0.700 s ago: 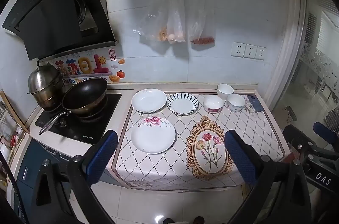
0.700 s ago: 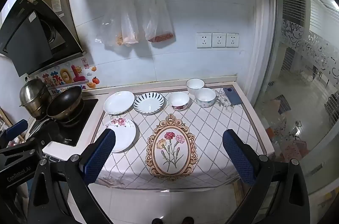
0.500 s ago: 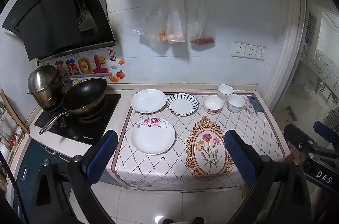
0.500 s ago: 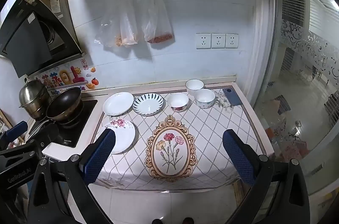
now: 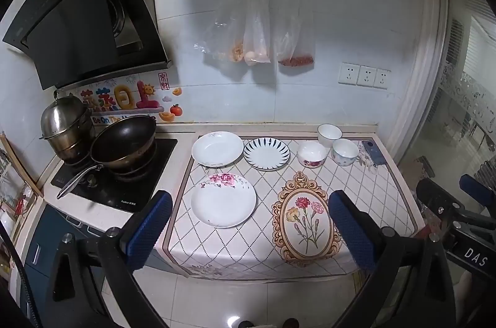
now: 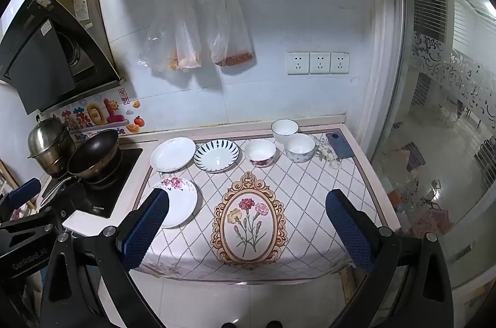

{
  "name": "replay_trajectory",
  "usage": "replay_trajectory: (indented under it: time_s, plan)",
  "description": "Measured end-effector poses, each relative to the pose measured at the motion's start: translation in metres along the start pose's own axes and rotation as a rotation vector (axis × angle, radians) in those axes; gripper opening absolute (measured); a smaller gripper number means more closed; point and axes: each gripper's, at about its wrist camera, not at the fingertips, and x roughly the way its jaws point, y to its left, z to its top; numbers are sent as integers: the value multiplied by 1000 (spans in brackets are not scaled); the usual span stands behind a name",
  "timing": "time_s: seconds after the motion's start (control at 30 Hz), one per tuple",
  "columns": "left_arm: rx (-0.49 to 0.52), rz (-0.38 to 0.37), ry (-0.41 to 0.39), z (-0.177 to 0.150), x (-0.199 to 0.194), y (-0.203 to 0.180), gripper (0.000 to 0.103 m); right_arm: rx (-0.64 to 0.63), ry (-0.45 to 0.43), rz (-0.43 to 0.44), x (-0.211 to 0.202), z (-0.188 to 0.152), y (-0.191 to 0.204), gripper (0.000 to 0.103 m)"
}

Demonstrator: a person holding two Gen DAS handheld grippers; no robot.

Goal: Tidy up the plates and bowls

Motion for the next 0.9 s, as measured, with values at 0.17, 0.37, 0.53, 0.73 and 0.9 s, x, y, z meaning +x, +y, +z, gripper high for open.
replay_trajectory:
  time_s: [0.17,0.37,0.53,0.73,0.9]
  plan:
    - [1,2,5,4,4,-3,103,-3,-1,7,1,0,0,103]
    - [1,3,0,4,3,-5,103,-3,-4,5,1,-1,1,103]
    - [-2,0,5,3,-2,1,103,-3,-3,5,0,-1,1,103]
    - [-2,3,1,3,-5,4,103,0,-3,7,-3,-5,0,103]
    - [-4,0,0,1,-7,5,103,2,-2,9,-4,-5,0,103]
